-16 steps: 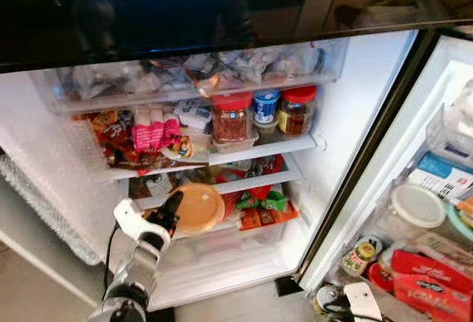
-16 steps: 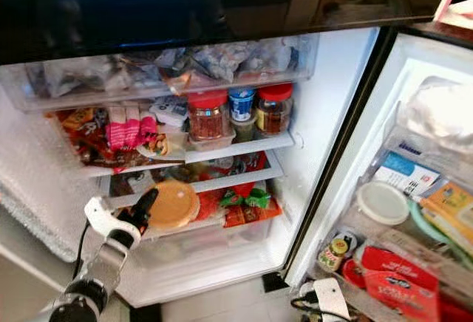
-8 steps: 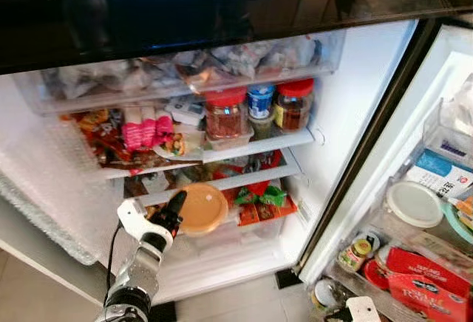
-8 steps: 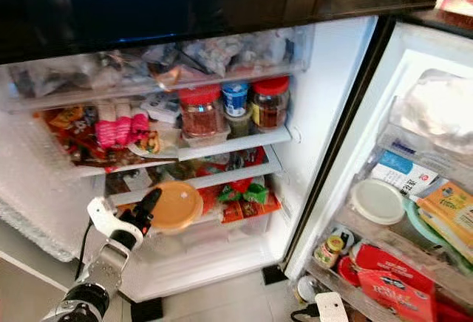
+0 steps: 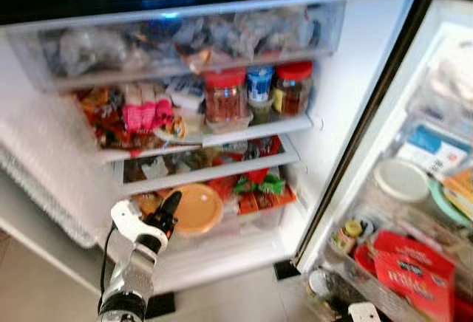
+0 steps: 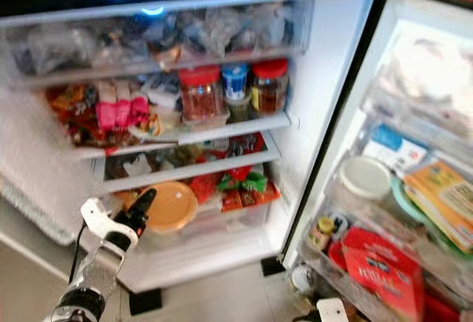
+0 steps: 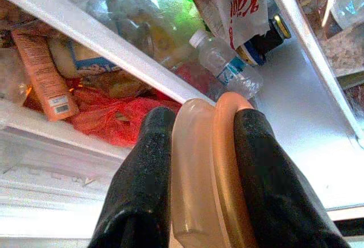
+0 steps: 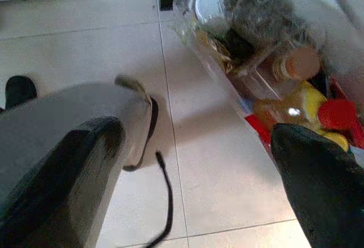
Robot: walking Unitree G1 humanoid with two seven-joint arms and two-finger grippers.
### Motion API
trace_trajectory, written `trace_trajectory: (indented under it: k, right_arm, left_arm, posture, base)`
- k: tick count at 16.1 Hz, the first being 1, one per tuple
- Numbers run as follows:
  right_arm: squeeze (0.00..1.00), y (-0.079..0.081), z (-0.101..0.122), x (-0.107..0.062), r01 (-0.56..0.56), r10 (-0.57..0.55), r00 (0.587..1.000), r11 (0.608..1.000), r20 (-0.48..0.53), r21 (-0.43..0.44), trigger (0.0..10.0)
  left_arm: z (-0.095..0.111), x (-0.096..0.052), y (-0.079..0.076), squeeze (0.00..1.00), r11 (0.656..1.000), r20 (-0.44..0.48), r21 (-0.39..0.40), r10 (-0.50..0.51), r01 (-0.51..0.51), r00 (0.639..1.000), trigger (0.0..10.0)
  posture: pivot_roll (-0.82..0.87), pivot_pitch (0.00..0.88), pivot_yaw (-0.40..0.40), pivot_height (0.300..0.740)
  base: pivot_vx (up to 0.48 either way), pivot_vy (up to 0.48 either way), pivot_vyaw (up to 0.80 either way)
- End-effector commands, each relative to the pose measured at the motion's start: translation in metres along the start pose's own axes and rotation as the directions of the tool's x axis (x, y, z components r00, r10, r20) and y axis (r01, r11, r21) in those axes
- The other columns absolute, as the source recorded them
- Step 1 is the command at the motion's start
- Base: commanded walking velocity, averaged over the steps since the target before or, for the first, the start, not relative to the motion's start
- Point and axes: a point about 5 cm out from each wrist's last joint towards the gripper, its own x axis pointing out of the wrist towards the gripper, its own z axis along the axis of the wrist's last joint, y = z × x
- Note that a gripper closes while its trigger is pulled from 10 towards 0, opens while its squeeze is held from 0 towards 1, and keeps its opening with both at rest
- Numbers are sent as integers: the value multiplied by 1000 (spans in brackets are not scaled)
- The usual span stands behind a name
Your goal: Restocking fridge
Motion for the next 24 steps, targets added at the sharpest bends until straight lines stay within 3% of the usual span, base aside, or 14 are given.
trace_trajectory:
  k: [1,11,14,18,24]
  right_arm:
    - [0,0,-4,-1,3,-3,1000,1000,-2,12,10000]
    - [0,1,-5,-1,14,-15,1000,999,18,32,10000]
    - [0,1,-5,-1,-4,4,1000,1000,13,24,10000]
    - [0,1,-4,-1,0,-1,1000,1000,25,31,10000]
    - [0,0,-2,-2,-1,-2,999,999,46,48,10000]
  left_arm:
    - [3,1,-3,0,1000,16,-8,-5,5,1000,10000]
    - [15,11,-16,0,1000,60,-15,-23,23,998,10000]
    - [17,12,-18,0,1000,68,0,-17,17,998,10000]
    - [21,14,-21,0,1000,84,-10,-21,22,996,10000]
    - [37,21,-38,0,991,155,-57,-109,119,982,10000]
  posture:
    - [-81,75,-12,667]
    - [-83,101,-13,649]
    - [-81,102,-16,616]
    - [-82,101,-16,612]
    - [-80,98,-18,612]
  base:
    - [0,0,0]
    - [0,0,0]
    - [0,0,0]
    - [0,0,0]
    - [0,0,0]
